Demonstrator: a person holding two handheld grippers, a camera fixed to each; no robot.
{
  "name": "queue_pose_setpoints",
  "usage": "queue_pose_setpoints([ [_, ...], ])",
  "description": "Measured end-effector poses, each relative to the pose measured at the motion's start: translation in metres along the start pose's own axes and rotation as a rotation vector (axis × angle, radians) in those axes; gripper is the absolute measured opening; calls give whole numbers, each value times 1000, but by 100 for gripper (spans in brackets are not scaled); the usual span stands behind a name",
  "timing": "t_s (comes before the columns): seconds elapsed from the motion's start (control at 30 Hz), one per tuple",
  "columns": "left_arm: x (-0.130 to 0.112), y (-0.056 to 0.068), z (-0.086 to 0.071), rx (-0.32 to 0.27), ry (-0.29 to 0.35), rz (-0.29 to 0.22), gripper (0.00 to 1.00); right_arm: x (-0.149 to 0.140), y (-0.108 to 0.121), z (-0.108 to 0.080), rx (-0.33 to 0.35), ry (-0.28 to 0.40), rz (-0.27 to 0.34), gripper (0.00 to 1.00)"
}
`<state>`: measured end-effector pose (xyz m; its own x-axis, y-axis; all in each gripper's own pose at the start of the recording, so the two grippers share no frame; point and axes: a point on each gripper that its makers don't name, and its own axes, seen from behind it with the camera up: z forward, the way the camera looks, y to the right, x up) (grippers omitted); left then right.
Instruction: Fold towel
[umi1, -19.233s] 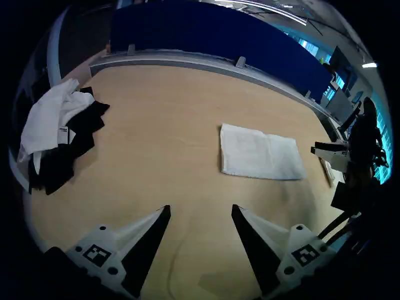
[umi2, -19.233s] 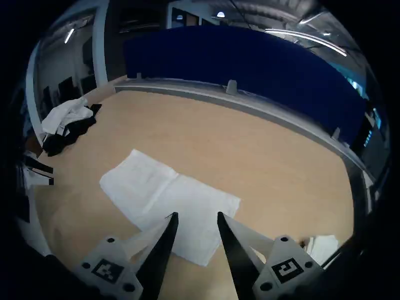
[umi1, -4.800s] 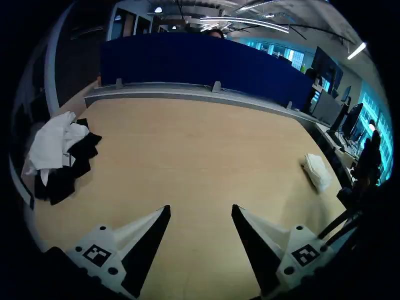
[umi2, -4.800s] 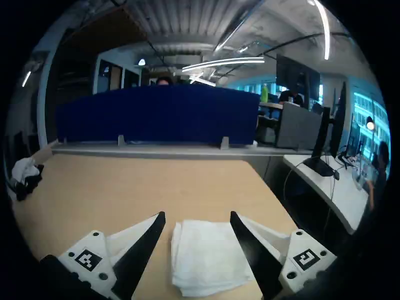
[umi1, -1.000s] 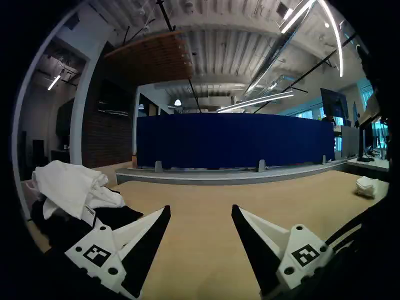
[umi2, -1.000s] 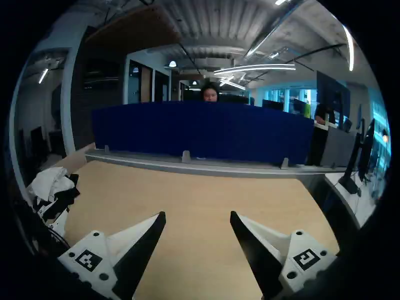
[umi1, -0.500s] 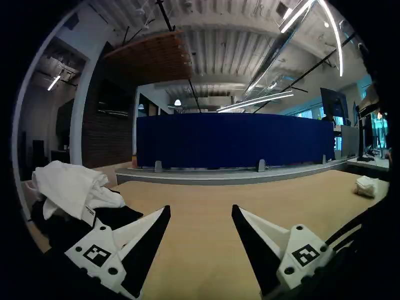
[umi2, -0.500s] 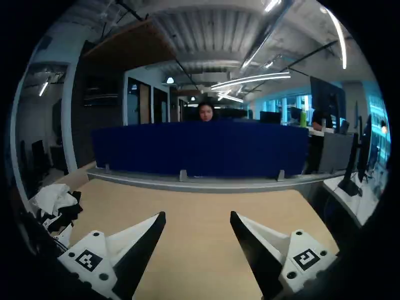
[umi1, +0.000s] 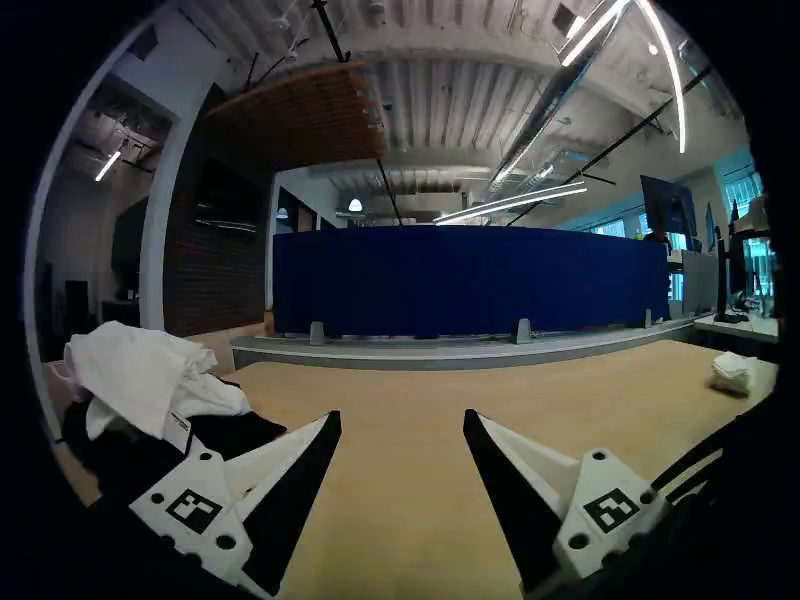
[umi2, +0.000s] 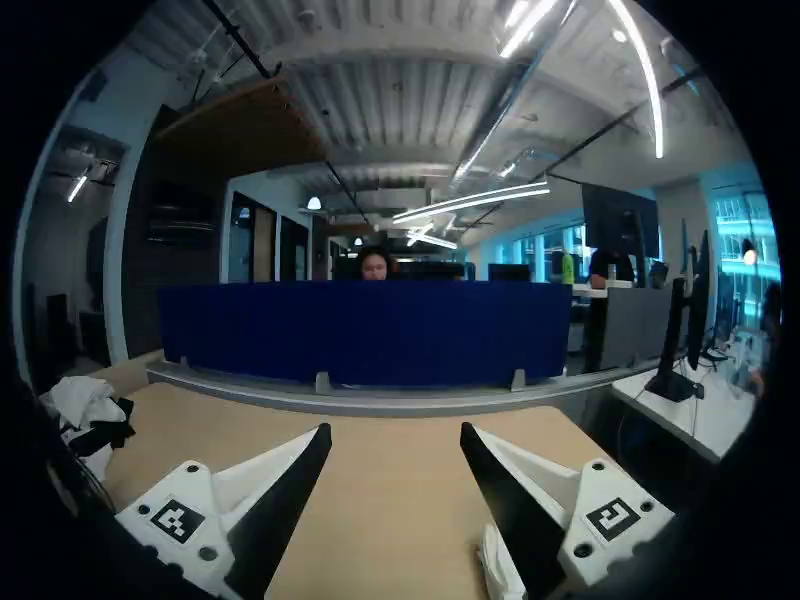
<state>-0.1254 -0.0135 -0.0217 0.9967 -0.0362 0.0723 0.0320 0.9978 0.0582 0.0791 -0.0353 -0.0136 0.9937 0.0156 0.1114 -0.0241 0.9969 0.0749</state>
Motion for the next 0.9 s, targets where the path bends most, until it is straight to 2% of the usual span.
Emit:
queue_pose_setpoints([
  [0.3,0,0,0,0,0,0,91,-58,11,2,7,35,0,100],
  [0.6,0,0,0,0,0,0,90,-121,14,5,9,23,-6,100],
  [0.9,0,-1,1,0,0,0,90,-143,19,13,-13,44,34,100],
])
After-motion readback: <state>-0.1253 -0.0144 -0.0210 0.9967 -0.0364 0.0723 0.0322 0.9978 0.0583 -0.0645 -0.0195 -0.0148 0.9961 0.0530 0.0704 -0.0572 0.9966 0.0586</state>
